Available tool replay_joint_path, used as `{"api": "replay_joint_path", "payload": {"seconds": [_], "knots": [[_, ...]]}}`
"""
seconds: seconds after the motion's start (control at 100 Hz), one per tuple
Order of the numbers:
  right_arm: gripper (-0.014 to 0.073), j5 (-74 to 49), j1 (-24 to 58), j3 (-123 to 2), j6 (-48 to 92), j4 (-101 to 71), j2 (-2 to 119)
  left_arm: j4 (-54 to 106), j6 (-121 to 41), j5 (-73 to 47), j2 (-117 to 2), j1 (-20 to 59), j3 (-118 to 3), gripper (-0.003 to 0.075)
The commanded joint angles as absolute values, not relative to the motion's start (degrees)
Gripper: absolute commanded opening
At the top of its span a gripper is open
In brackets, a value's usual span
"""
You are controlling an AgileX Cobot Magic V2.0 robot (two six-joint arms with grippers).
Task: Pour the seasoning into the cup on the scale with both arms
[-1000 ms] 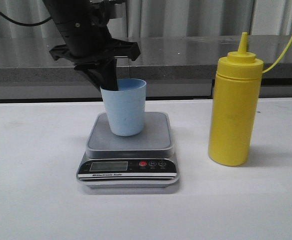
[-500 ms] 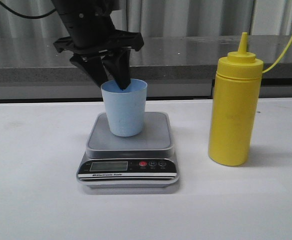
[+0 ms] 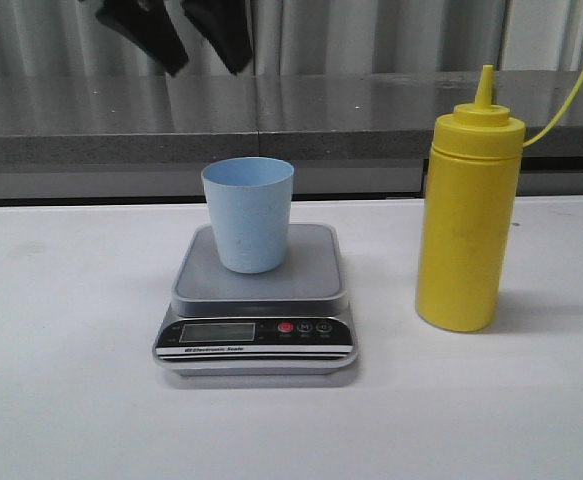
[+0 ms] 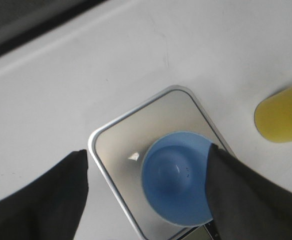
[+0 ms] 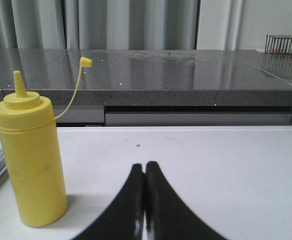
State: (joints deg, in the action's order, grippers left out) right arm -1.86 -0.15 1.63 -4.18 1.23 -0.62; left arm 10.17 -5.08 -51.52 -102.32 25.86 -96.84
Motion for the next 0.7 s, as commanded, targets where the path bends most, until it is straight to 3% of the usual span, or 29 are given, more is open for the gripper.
{"api": "replay_joint_path", "payload": {"seconds": [0.0,0.4,0.69], "knots": [[-0.0067,2.63,-0.50,1.61,-3.95,1.38,-1.52,10.09,-5.10,-46.54,-95.16,23.83,-94.81,0.0478],[-0.0067,2.63,-0.50,1.61,-3.95,1.38,-1.52,10.38,-5.10,-25.98,-67.30,10.98,-63.77,0.0478],[-0.0067,2.63,-0.50,1.61,-3.95,1.38,-1.52,10.27,-5.10,-15.88,-45.49,7.08,-41.83,0.0477]]}}
